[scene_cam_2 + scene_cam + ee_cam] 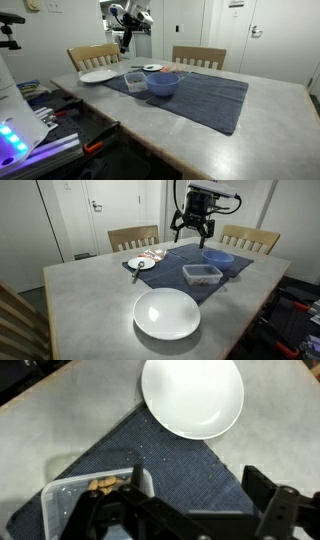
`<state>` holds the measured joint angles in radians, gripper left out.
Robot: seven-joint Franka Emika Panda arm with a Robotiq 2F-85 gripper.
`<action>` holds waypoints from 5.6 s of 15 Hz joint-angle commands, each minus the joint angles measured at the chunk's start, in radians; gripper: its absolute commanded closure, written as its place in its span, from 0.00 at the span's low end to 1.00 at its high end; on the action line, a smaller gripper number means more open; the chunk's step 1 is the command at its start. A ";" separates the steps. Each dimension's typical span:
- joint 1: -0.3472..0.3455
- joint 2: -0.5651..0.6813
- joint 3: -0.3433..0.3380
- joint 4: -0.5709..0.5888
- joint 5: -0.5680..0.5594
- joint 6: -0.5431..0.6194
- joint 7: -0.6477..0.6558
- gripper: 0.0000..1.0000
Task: Pour the things in the lunchbox into the bowl
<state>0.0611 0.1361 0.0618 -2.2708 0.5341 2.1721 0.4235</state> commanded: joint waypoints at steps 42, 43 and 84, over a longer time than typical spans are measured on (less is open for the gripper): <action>0.051 0.354 -0.033 0.174 -0.272 0.213 0.019 0.00; 0.052 0.355 -0.033 0.177 -0.273 0.210 0.019 0.00; 0.024 0.326 -0.001 0.230 -0.263 -0.025 -0.176 0.98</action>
<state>0.1066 0.4832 0.0447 -2.0539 0.2668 2.2100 0.3004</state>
